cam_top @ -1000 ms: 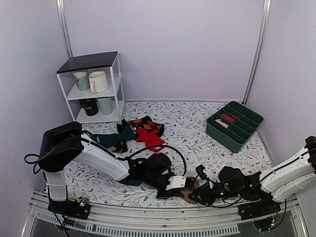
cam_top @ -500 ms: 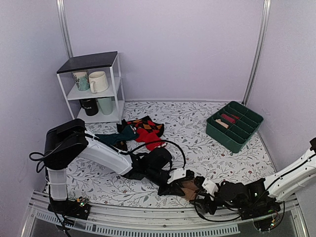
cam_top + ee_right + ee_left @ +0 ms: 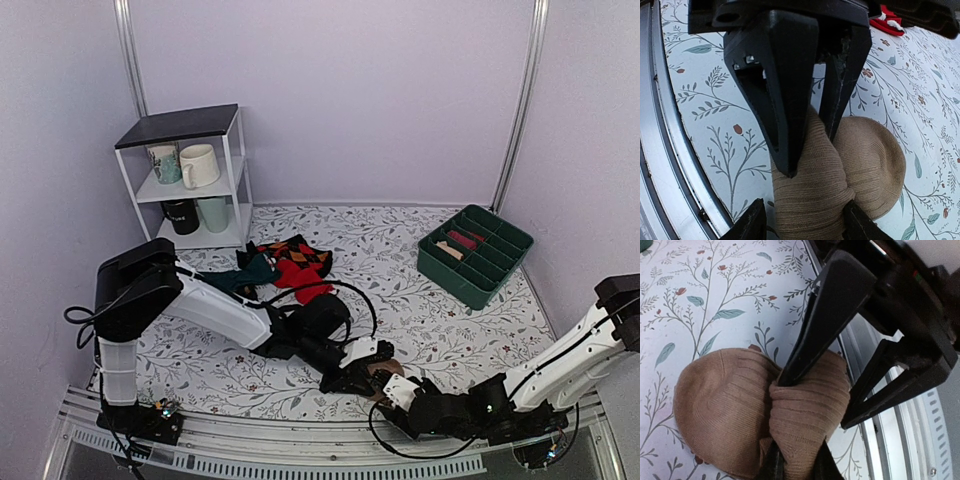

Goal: Roll the socks
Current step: Roll a pair of socks at the center of the board.

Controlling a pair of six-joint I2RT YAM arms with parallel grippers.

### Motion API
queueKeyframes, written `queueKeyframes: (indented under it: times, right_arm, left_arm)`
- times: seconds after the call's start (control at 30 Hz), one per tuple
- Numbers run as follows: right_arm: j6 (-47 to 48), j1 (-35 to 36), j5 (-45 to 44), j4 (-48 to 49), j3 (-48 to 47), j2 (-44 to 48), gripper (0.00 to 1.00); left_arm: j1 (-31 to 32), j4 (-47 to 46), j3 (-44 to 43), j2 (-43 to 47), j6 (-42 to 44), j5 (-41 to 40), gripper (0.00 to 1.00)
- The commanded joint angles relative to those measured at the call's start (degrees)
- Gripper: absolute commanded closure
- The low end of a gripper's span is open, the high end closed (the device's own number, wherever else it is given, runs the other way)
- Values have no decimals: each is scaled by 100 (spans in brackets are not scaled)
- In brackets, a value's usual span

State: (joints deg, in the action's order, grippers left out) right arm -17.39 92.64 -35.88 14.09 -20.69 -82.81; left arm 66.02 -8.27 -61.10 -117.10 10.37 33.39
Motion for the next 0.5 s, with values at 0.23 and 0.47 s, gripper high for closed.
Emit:
queueKeyframes:
  times: [0.23,0.47]
  right_arm:
    - [216,-195,947,284,739,2162,49]
    - [143,-753,1900,648,1482,3366,51]
  left_arm:
    - [8,1750,340,-709,-42,-307,100]
    - [8,1785,301,-734,-13,-298,100]
